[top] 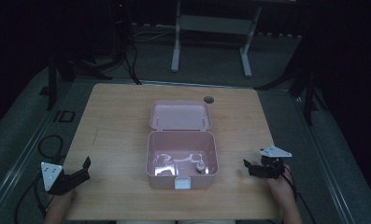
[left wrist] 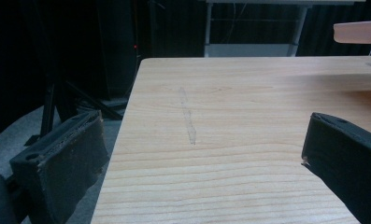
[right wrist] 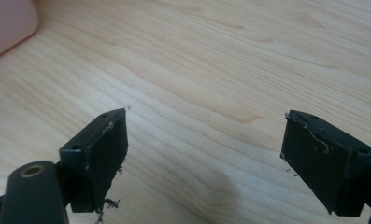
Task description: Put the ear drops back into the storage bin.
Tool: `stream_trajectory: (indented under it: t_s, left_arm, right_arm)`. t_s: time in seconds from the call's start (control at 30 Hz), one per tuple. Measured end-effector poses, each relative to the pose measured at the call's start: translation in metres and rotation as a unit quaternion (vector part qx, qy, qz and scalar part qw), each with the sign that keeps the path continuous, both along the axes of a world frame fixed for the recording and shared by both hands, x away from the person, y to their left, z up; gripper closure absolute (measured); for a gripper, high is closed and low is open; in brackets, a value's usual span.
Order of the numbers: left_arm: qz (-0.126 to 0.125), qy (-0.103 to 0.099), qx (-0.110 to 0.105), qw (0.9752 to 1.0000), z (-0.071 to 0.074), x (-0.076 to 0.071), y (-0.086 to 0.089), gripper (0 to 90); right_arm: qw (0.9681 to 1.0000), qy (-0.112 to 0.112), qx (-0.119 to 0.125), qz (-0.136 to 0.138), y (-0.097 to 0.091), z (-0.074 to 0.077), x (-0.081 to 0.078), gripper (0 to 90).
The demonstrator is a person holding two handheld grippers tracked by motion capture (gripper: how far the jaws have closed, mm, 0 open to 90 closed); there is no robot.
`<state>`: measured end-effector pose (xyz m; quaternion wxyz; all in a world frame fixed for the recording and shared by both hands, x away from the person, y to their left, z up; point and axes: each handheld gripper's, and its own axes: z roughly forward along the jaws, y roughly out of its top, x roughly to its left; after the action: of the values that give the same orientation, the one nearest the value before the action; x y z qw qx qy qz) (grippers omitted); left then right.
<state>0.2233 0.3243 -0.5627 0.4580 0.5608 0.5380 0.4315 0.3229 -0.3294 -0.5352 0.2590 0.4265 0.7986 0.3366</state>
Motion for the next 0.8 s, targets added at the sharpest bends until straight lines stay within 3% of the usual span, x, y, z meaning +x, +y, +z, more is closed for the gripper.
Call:
stream_trajectory:
  t_s: [0.13,0.3,0.5,0.8]
  left_arm:
    - [0.000,0.000,0.000,1.0000,0.000,0.000,0.000,0.4]
    - [0.000,0.000,0.000,1.0000,0.000,0.000,0.000,0.4]
    - [0.000,0.000,0.002,1.0000,0.000,0.000,0.000,0.4]
    - [-0.001,0.000,0.003,1.0000,0.000,0.000,0.000,0.4]
  right_arm:
    - [0.9986,-0.024,0.024,-0.041,-0.003,-0.004,-0.003,14.3]
    - [0.9918,-0.063,0.063,-0.091,-0.011,-0.005,-0.007,14.4]
    - [0.9847,-0.100,0.054,-0.132,-0.011,-0.010,-0.011,13.7]
    - [0.9770,-0.122,0.044,-0.169,-0.004,-0.012,-0.010,13.7]
